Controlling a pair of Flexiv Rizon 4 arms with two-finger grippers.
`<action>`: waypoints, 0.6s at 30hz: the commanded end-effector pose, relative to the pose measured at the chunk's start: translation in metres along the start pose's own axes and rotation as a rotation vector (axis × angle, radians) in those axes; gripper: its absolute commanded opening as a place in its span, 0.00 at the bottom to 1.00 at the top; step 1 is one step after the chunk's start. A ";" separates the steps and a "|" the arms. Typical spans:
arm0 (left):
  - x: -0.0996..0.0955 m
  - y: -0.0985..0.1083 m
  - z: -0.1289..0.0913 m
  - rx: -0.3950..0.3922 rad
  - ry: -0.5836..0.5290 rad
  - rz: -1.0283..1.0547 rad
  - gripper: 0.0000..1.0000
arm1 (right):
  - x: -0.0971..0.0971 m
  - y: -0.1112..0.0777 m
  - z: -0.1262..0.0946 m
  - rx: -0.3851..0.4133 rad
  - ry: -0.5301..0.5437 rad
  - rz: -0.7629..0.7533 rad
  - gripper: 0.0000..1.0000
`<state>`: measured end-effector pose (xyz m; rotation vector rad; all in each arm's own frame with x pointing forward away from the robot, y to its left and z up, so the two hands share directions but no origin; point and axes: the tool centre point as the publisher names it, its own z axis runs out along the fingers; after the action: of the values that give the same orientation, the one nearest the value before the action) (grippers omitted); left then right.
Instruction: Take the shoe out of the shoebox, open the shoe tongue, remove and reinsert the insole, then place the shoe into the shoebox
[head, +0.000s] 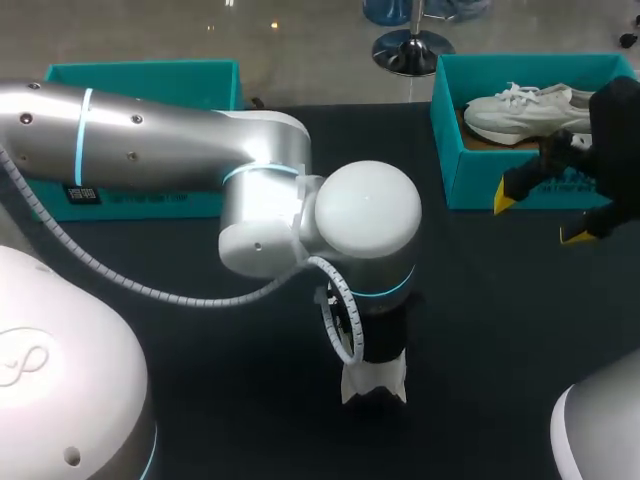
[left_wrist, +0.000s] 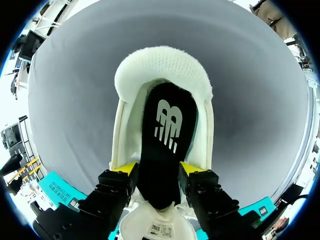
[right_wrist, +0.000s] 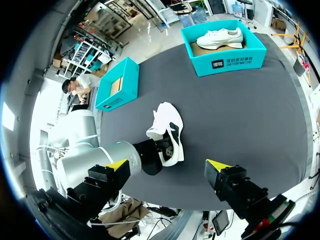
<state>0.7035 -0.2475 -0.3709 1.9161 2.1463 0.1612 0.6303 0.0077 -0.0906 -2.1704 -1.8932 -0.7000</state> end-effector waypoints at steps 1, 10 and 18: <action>0.002 0.000 0.002 0.007 0.001 0.000 1.00 | 0.002 0.003 0.000 0.007 -0.004 0.001 1.00; 0.005 -0.003 0.005 0.012 0.002 -0.006 1.00 | 0.002 0.003 0.000 0.007 -0.004 0.001 1.00; 0.002 0.000 -0.004 0.009 -0.016 -0.009 1.00 | 0.002 0.003 0.000 0.007 -0.004 0.001 1.00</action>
<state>0.7020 -0.2481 -0.3707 1.9038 2.1527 0.1392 0.6305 0.0079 -0.0905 -2.1707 -1.8932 -0.6990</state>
